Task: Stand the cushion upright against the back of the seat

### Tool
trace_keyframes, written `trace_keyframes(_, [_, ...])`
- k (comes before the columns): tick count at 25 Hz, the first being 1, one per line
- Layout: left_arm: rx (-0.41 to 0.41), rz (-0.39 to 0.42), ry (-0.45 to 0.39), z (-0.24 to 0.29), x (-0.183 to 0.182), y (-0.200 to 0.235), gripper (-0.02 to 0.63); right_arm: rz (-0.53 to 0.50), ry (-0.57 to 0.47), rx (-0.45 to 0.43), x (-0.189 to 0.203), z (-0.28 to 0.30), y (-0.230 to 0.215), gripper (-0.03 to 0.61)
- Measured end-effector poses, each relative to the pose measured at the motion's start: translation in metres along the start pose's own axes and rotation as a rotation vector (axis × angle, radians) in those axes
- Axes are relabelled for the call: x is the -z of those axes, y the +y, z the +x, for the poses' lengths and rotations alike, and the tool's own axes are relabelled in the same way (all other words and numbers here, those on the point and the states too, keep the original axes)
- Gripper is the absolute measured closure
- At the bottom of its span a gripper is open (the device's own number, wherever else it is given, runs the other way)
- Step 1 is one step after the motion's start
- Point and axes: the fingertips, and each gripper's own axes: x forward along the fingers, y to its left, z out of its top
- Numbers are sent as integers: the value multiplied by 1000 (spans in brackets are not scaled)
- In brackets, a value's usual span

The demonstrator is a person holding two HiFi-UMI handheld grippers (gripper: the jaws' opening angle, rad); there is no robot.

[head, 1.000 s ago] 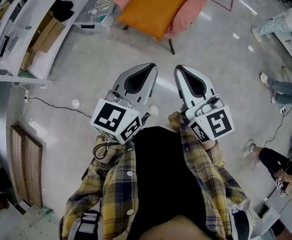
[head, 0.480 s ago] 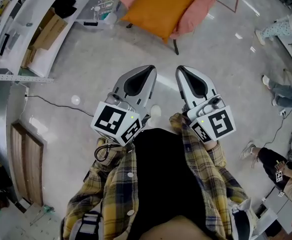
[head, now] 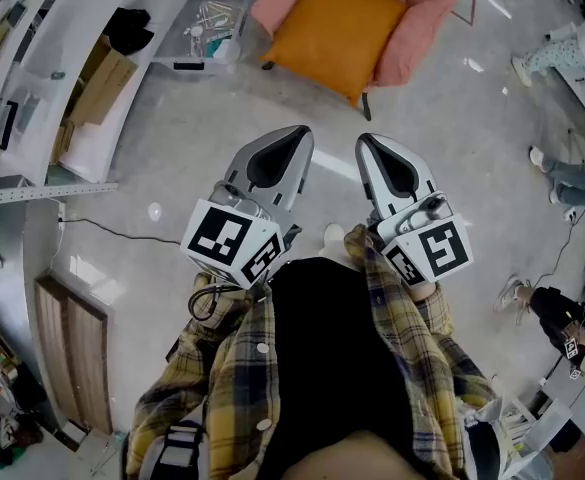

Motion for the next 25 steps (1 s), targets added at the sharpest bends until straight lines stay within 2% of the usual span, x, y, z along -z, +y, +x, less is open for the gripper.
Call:
trace_keyframes(7, [33,0,25,-7,-17,68,611,37,-43,44,-11,64,14,560])
trace_keyframes(11, [56,-8,49,-15,-20,95,611,34,-1,103,1,86,17,560])
trace_keyframes(18, [74,-35,84,-12,-14,127,611,64,1,132,6,112,23,560])
trace_keyframes(25, [78,-51,106,17,-13,147,611,95,20,159,13,132,-7,560])
